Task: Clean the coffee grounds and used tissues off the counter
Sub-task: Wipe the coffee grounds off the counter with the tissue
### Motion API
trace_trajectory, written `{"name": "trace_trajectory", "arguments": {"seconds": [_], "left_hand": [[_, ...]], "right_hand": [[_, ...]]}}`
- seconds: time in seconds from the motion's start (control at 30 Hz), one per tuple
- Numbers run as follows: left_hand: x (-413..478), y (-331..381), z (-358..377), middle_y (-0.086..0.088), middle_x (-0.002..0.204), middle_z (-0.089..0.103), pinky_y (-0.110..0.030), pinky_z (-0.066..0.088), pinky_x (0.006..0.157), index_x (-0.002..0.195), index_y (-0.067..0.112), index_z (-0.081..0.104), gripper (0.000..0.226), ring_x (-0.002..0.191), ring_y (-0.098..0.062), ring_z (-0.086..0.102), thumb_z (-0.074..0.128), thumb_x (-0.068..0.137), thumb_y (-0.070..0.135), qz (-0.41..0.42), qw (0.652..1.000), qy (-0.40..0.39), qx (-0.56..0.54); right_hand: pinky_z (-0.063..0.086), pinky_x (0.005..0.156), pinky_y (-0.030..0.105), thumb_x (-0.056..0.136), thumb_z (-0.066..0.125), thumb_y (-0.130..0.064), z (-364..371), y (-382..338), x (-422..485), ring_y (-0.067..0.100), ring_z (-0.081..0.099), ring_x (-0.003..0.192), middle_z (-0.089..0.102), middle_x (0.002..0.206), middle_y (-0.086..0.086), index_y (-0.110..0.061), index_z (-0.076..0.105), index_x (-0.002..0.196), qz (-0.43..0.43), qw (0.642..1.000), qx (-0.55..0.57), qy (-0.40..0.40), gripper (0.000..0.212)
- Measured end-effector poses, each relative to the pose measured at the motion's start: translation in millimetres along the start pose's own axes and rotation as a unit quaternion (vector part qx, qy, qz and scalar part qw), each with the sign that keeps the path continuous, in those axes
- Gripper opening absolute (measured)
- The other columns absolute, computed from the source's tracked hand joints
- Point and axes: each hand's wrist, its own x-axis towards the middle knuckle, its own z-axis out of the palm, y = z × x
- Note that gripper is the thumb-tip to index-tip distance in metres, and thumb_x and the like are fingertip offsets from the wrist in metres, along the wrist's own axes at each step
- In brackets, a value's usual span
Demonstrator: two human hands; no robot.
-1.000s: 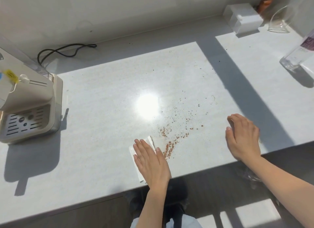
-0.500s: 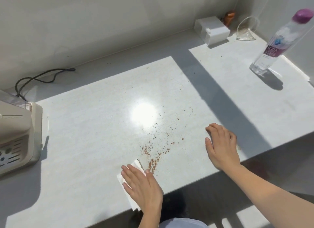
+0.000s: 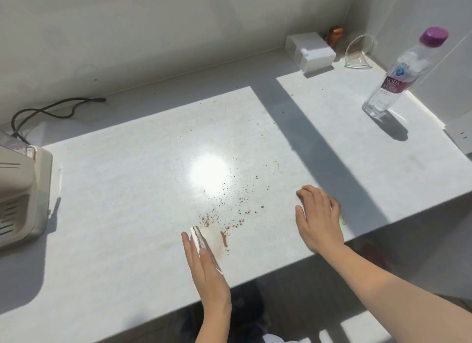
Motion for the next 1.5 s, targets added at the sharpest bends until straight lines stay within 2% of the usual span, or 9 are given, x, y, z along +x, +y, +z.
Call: {"name": "trace_trajectory", "arguments": {"seconds": [0.33,0.47,0.57,0.63,0.77,0.97,1.1,1.27,1.5], "left_hand": [[12,47,-81,0.003,0.085,0.076,-0.035,0.048,0.077,0.105,0.018,0.065,0.027,0.081,-0.015,0.072,0.042,0.096,0.030,-0.197,0.916,-0.009,-0.350],[16,57,-98,-0.009,0.095,0.074,-0.039,0.049,0.082,0.110,0.007,0.064,0.034,0.088,-0.023,0.069,0.041,0.094,0.027,-0.251,0.857,-0.097,-0.439],[17,64,-109,-0.016,0.092,0.075,-0.038,0.055,0.069,0.104,0.002,0.064,0.038,0.079,-0.028,0.073,0.038,0.095,0.028,-0.278,0.845,-0.182,-0.419],[20,64,-119,-0.017,0.094,0.075,-0.036,0.057,0.065,0.106,0.000,0.064,0.040,0.078,-0.028,0.073,0.037,0.095,0.028,-0.267,0.861,-0.220,-0.373],[31,59,-141,-0.012,0.104,0.074,-0.035,0.052,0.075,0.111,0.007,0.068,0.039,0.088,-0.022,0.072,0.040,0.096,0.032,-0.200,0.923,-0.256,-0.207],[42,59,-156,-0.012,0.101,0.074,-0.031,0.053,0.064,0.114,0.009,0.066,0.039,0.086,-0.024,0.070,0.040,0.095,0.032,-0.223,0.918,-0.295,-0.141],[40,60,-146,-0.015,0.090,0.074,-0.029,0.056,0.054,0.111,0.002,0.064,0.039,0.074,-0.026,0.072,0.039,0.092,0.026,-0.274,0.883,-0.306,-0.224],[39,56,-123,-0.019,0.087,0.072,-0.034,0.056,0.056,0.103,0.002,0.065,0.046,0.073,-0.033,0.070,0.037,0.090,0.036,-0.287,0.865,-0.307,-0.274],[27,56,-78,-0.006,0.093,0.071,-0.029,0.053,0.066,0.088,0.012,0.072,0.026,0.080,-0.020,0.068,0.056,0.084,0.031,-0.207,0.890,-0.393,-0.106]], "right_hand": [[0.037,0.094,0.030,0.094,0.038,-0.023,-23,-54,-19,0.016,0.049,0.109,0.059,0.121,0.000,-0.022,0.050,0.120,0.116,0.958,0.260,0.046,0.029],[0.054,0.074,0.039,0.102,0.039,-0.030,-45,-149,-54,0.020,0.063,0.088,0.066,0.115,0.013,-0.023,0.060,0.112,0.177,0.797,0.545,-0.190,0.024],[0.055,0.087,0.038,0.096,0.040,-0.055,-53,-197,-81,0.021,0.066,0.111,0.068,0.123,0.002,-0.027,0.062,0.122,0.191,0.632,0.641,-0.391,0.045],[0.054,0.090,0.037,0.091,0.053,-0.053,-57,-213,-92,0.022,0.063,0.116,0.068,0.124,0.001,-0.030,0.067,0.119,0.176,0.598,0.663,-0.415,0.038],[0.044,0.104,0.052,0.090,0.063,-0.033,-58,-224,-100,0.029,0.061,0.119,0.066,0.127,0.009,-0.021,0.060,0.127,0.155,0.609,0.688,-0.364,0.039],[0.040,0.106,0.057,0.090,0.063,-0.018,-51,-229,-109,0.036,0.059,0.119,0.066,0.124,0.011,-0.020,0.057,0.129,0.169,0.652,0.671,-0.310,0.040],[0.055,0.071,0.031,0.092,0.058,-0.014,-47,-227,-107,0.021,0.068,0.096,0.070,0.115,0.011,-0.012,0.056,0.128,0.200,0.630,0.692,-0.290,0.036],[0.054,0.062,0.030,0.093,0.051,-0.009,-51,-209,-93,0.019,0.069,0.080,0.070,0.098,0.014,-0.007,0.065,0.103,0.210,0.615,0.702,-0.291,0.018],[0.053,0.073,0.030,0.093,0.043,-0.056,-67,-152,-67,0.021,0.069,0.090,0.074,0.097,0.007,-0.020,0.072,0.088,0.160,0.691,0.627,-0.323,0.047]]}}
